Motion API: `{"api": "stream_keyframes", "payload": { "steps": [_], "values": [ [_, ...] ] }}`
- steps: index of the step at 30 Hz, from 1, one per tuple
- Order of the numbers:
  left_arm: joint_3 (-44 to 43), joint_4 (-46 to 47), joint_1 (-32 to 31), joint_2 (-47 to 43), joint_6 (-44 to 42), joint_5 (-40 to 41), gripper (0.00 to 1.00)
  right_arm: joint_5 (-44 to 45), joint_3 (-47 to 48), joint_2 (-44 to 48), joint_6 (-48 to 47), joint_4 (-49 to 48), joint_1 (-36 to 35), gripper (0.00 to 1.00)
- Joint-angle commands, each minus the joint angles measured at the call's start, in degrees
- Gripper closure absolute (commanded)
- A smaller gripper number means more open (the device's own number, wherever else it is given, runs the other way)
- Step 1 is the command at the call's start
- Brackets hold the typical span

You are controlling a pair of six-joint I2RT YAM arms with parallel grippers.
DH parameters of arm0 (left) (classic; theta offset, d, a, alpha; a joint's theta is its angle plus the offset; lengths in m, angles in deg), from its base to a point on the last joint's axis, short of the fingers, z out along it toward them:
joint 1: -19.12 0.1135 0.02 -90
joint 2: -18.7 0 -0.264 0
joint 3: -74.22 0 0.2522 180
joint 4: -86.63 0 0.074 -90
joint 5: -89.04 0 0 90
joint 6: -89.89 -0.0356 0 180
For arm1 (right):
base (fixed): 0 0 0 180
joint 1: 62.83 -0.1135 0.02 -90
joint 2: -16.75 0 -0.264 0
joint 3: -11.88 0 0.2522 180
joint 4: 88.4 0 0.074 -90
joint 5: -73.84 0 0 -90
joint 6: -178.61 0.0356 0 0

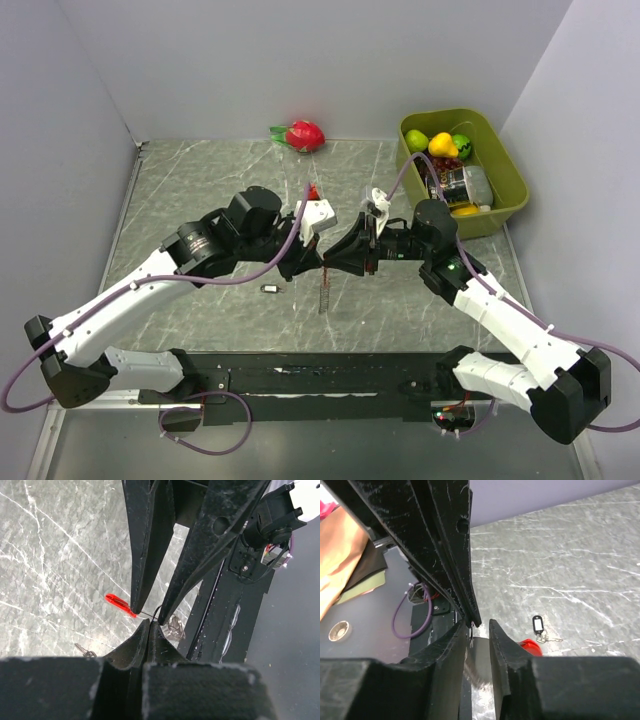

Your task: Put the keys on the keyring

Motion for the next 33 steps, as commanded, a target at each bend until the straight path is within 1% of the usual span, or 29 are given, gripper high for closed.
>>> {"api": "stream_keyframes", "payload": {
  "steps": [1, 2, 4, 5, 7, 11, 18, 19, 23, 26, 27, 28, 30, 31, 32, 33],
  "values": [
    [-0.6, 3.1, -0.4, -2.1, 0.4, -1.5, 0.99, -2.7, -0.7, 0.4, -1.2, -3.2, -0.2, 0.69],
    [-0.5, 3.1, -0.4, -2.3, 0.4, -1.6, 0.99, -3.2, -0.9, 0.6, -1.2, -3.4, -0.3, 0.71],
    [-0.5, 3.5, -0.4, -2.4, 0.4, -2.1, 0.99, -4.5, -1.2, 0.4, -1.2, -3.9, -0.2, 0.79],
    [-0.6, 3.6, -0.4, -2.4, 0.4, -2.0, 0.99, -6.0, -1.1, 0.0, -1.2, -4.3, -0.2, 0.93],
    [-0.6, 3.7, -0.3, -2.7, 0.4, -2.0, 0.99, -7.8, -1.0, -0.4, -1.1, -5.1, -0.2, 1.00],
    [-0.5, 4.3, -0.4, -2.8, 0.4, -4.1, 0.99, -9.1, -1.2, 0.5, -0.2, -6.9, -0.2, 1.00],
    [1.4, 6.5, -0.4, -3.9, 0.5, -3.4, 0.99, -7.3, -2.5, 3.0, -0.9, -7.5, -0.2, 1.00],
    [1.5, 6.7, -0.4, -3.9, 2.3, -3.5, 0.99, -7.1, -2.6, 3.1, -0.9, -7.8, -0.4, 1.00],
    [1.8, 8.1, -0.4, -4.3, 3.1, -2.3, 0.97, -6.7, -3.3, 4.1, -0.1, -9.3, -0.3, 1.00],
    [3.7, 12.2, -0.2, -6.3, 5.3, 0.9, 0.86, -5.0, -4.0, 5.3, 0.0, -9.9, -0.2, 1.00],
    [4.1, 14.8, 0.0, -6.9, 6.5, 1.2, 0.82, -4.2, -4.3, 5.6, 0.1, -10.3, -0.3, 1.00],
    [4.6, 16.0, 0.3, -8.1, 7.2, 2.1, 0.73, -3.6, -4.7, 6.1, 0.3, -10.9, -0.2, 1.00],
    [6.1, 18.9, 1.2, -9.3, 9.5, 1.9, 0.67, -1.3, -5.7, 7.3, 1.3, -12.7, -0.1, 1.00],
    [6.7, 21.9, 2.5, -10.5, 10.8, 1.2, 0.58, -0.7, -6.2, 7.6, 1.6, -13.5, -0.2, 1.00],
    [8.3, 23.8, 3.5, -11.1, 12.0, 0.6, 0.50, 0.1, -7.6, 8.7, 2.5, -16.7, -0.2, 1.00],
    [9.3, 25.6, 4.4, -11.9, 14.8, 0.2, 0.40, 1.5, -8.4, 9.3, 3.3, -18.6, -0.1, 1.00]
  ]
}}
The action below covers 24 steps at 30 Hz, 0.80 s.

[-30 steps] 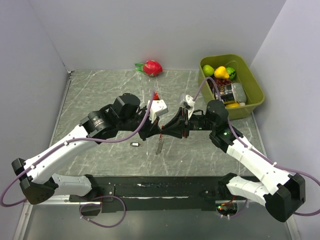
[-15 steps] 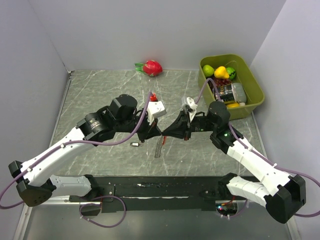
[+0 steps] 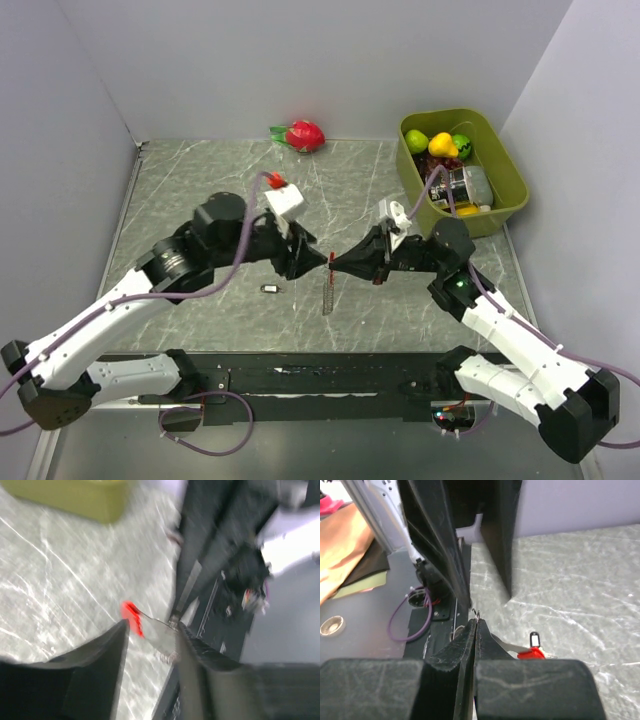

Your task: Put the keys on the keyring

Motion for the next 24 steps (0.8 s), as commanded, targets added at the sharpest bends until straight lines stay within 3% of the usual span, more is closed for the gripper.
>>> {"api": "stream_keyframes", "payload": {
  "steps": [1, 4, 8, 12, 18, 24],
  "values": [
    [3.3, 17.5, 5.5, -5.7, 9.3, -0.1, 0.25, 4.8, -3.6, 3.7, 3.4, -11.3, -0.1, 1.00],
    [8.8, 27.7, 11.7, -8.5, 15.1, -8.3, 0.18, 7.7, -6.1, 5.9, 7.2, -17.2, -0.1, 1.00],
    [14.9, 40.2, 17.6, -8.8, 24.0, -22.8, 0.20, 11.6, -9.3, 8.3, 12.5, -24.9, -0.1, 1.00],
    [18.5, 51.7, 19.2, -7.1, 30.2, -29.3, 0.25, 17.3, -12.8, 9.9, 17.8, -34.7, 0.0, 1.00],
    [20.1, 57.4, 17.8, -4.4, 31.9, -30.8, 0.39, 23.0, -13.5, 10.1, 20.5, -37.4, 0.0, 1.00],
    [16.3, 48.2, 10.5, -2.0, 23.3, -25.1, 0.44, 24.0, -13.0, 8.9, 22.3, -37.8, -0.1, 1.00]
  ]
}}
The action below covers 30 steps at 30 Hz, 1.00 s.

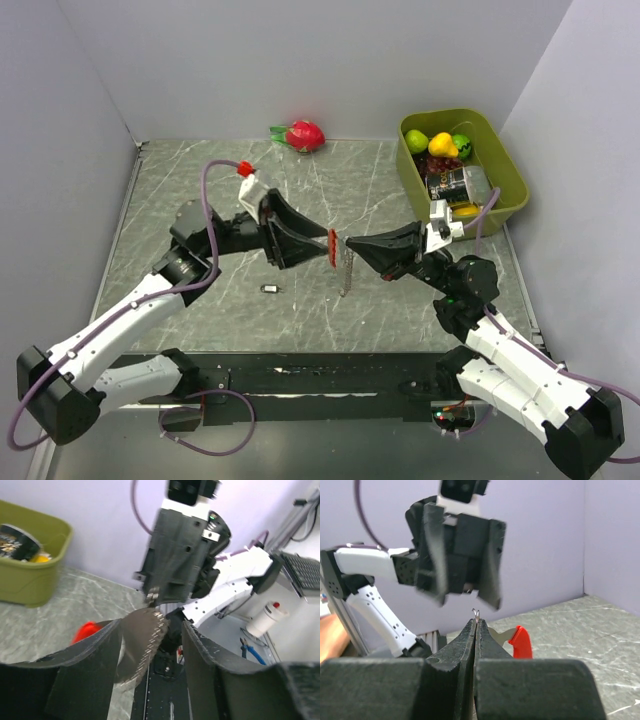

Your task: Put the keys on the keyring

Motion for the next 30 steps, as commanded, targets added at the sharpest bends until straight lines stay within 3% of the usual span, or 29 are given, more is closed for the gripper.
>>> {"api": "stream_keyframes", "payload": {
  "steps": [1, 14, 30],
  "values": [
    [-4.1, -1.4, -4.4, 1.5, -5.1, 2.6, 0.46, 2.9, 0.8, -0.4, 2.2, -5.1, -0.1, 1.00],
    [-6.8, -3.7, -5.2, 4.2, -8.3, 5.8, 0.52, -0.2, 1.8, -1.4, 2.8, -5.1, -0.1, 1.00],
    [-9.5, -6.2, -5.6, 6.7, -10.5, 2.7, 0.99, -1.0, 2.6, -3.6, 3.4, -4.6, -0.1, 1.00]
  ]
}}
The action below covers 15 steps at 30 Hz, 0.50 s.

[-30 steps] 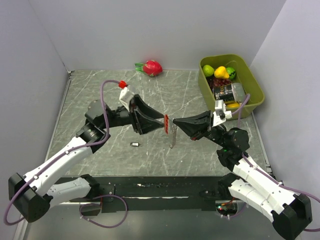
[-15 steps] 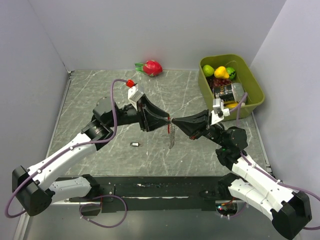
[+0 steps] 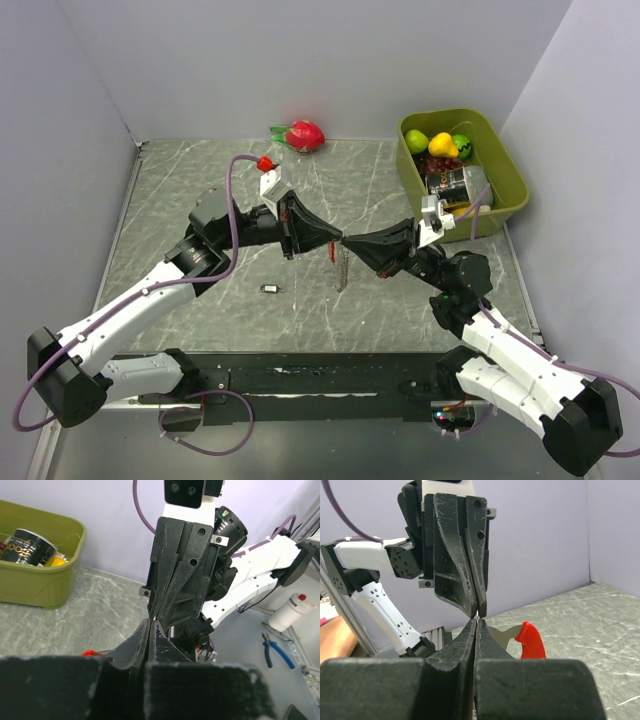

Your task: Put the keys on the keyring

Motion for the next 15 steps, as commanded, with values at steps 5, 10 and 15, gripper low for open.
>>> {"api": "stream_keyframes", "payload": {
  "steps": [5, 10, 15],
  "values": [
    [-4.4, -6.4, -0.7, 0.2, -5.4, 1.6, 0.99, -3.6, 4.2, -1.0, -1.5, -0.6, -0.1, 0.88],
    [-6.5, -12.2, -0.7, -0.7, -9.4, 3.2, 0.99, -8.4, 10.8, -0.4, -10.3, 16.0, 0.1, 0.24],
    [-9.6, -20.1, -0.7, -1.0, -13.3, 2.5, 0.99, -8.9, 12.6, 1.1, -14.3, 20.8, 2.6, 0.05]
  ]
}}
